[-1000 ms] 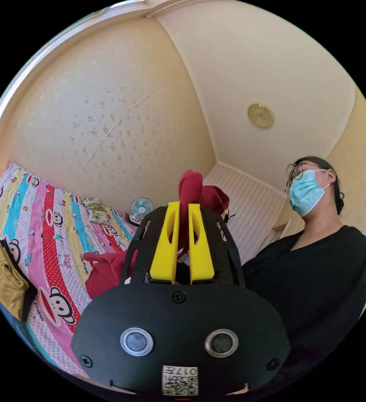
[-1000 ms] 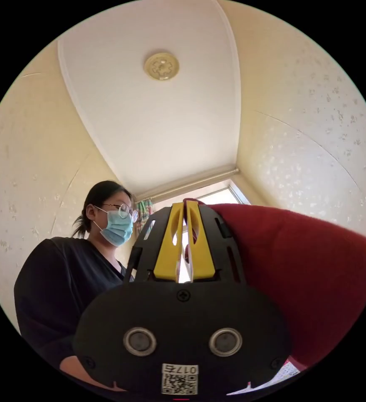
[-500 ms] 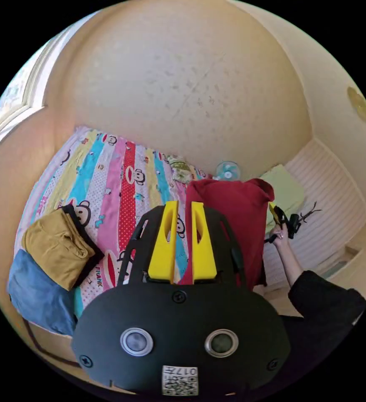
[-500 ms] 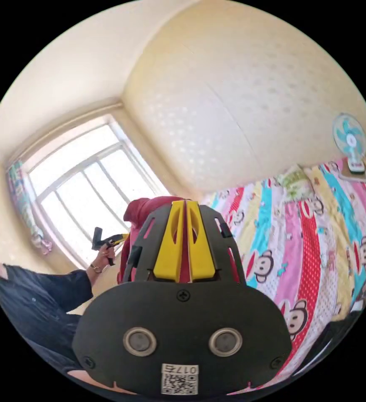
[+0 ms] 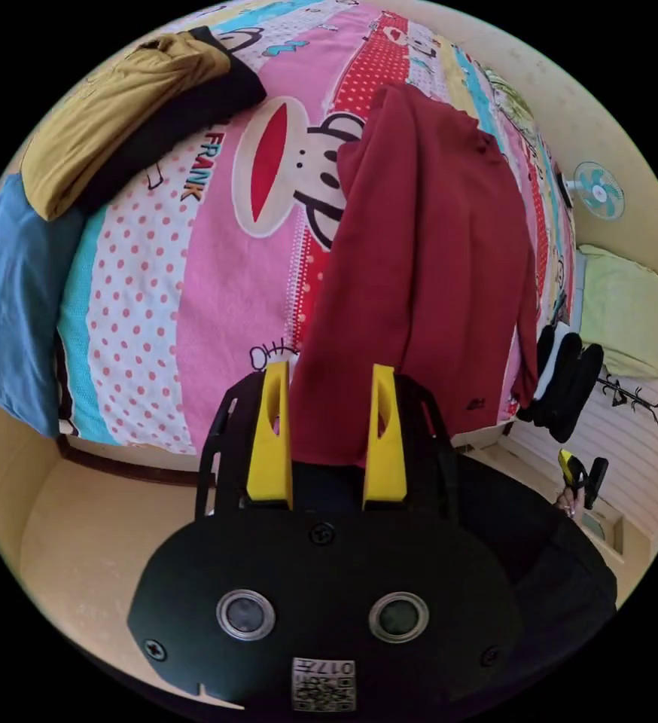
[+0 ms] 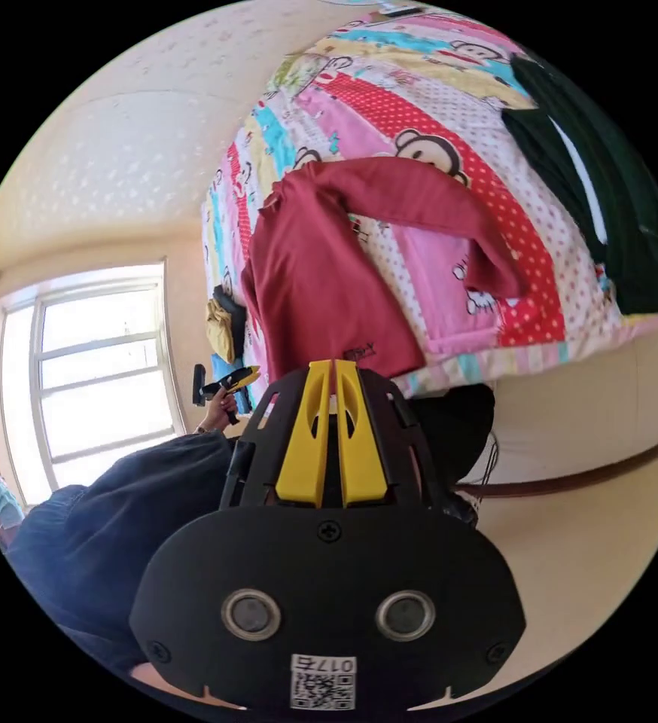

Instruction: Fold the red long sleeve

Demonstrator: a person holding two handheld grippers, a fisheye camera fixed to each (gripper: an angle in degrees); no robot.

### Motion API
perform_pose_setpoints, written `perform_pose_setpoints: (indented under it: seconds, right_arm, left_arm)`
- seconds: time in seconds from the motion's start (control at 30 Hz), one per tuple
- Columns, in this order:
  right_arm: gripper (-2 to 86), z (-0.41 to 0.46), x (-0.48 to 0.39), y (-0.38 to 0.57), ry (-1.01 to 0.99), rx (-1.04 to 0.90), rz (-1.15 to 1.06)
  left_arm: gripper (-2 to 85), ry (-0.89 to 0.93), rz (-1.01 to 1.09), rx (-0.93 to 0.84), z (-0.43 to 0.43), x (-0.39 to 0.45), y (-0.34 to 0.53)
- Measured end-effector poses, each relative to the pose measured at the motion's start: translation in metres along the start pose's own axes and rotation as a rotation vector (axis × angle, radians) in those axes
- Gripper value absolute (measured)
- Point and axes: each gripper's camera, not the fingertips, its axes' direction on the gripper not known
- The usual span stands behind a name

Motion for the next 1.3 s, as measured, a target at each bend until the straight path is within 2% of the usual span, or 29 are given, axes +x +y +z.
perform_pose_setpoints:
  seconds: [0.07, 0.1, 0.17, 0.2, 0.27, 0.3, 0.37, 0.4, 0.47, 0.57, 0.63, 0.7, 0.83, 0.9, 0.97, 1.17, 1.3]
  right_arm:
    - [1.0, -0.017, 0.01, 0.01, 0.036, 0.012, 0.062]
    - [0.9, -0.025, 0.013, 0.011, 0.068, -0.003, 0.092]
    - [0.8, -0.032, 0.014, 0.011, 0.122, -0.024, 0.123]
    - [0.7, -0.037, 0.012, 0.011, 0.151, -0.019, 0.135]
    - [0.6, -0.041, 0.007, 0.013, 0.157, 0.003, 0.144]
    - [0.6, -0.042, 0.004, 0.016, 0.142, 0.02, 0.15]
    - [0.6, -0.041, 0.004, 0.019, 0.113, 0.032, 0.163]
    - [0.7, -0.038, 0.004, 0.02, 0.104, 0.023, 0.169]
    - [0.8, -0.035, 0.005, 0.02, 0.121, -0.001, 0.167]
    - [1.5, -0.034, 0.011, 0.014, 0.138, -0.03, 0.17]
    - [2.4, -0.033, 0.017, 0.006, 0.135, -0.047, 0.177]
    - [3.7, -0.033, 0.025, -0.012, 0.147, -0.08, 0.185]
    - [6.4, -0.033, 0.032, -0.052, 0.181, -0.143, 0.173]
    - [7.7, -0.032, 0.034, -0.086, 0.22, -0.199, 0.149]
    - [8.5, -0.03, 0.035, -0.112, 0.257, -0.25, 0.125]
    - [10.6, -0.013, 0.034, -0.203, 0.437, -0.353, 0.002]
    - [11.7, 0.009, 0.051, -0.243, 0.601, -0.402, -0.036]
  left_arm:
    - [13.5, 0.112, 0.038, -0.137, 0.031, -0.012, -0.013]
    - [12.8, 0.134, 0.055, -0.153, 0.035, -0.013, -0.015]
    - [5.1, 0.045, 0.071, -0.133, 0.022, -0.017, -0.023]
    - [4.6, 0.041, 0.09, -0.155, 0.018, -0.018, -0.027]
    - [3.2, 0.123, 0.171, -0.15, -0.018, -0.033, -0.042]
    - [3.0, 0.133, 0.175, -0.11, -0.033, -0.041, -0.043]
    - [3.1, 0.128, 0.075, 0.154, -0.108, -0.093, -0.034]
    - [3.3, 0.124, 0.019, 0.22, -0.127, -0.111, -0.029]
    - [4.8, 0.138, -0.271, 0.465, -0.194, -0.187, -0.001]
    - [6.2, 0.121, -0.473, 0.655, -0.243, -0.25, 0.028]
    - [7.8, 0.108, -0.494, 0.614, -0.25, -0.263, 0.024]
    - [8.7, 0.143, -0.399, 0.547, -0.245, -0.254, 0.01]
    - [9.1, 0.313, -0.061, 0.254, -0.19, -0.191, -0.034]
    - [9.2, 0.311, 0.047, 0.142, -0.166, -0.161, -0.045]
    - [9.9, 0.223, 0.14, 0.042, -0.144, -0.13, -0.054]
    - [12.1, 0.116, 0.112, -0.217, -0.09, -0.109, -0.064]
    - [10.3, 0.071, 0.006, -0.193, -0.095, -0.115, -0.064]
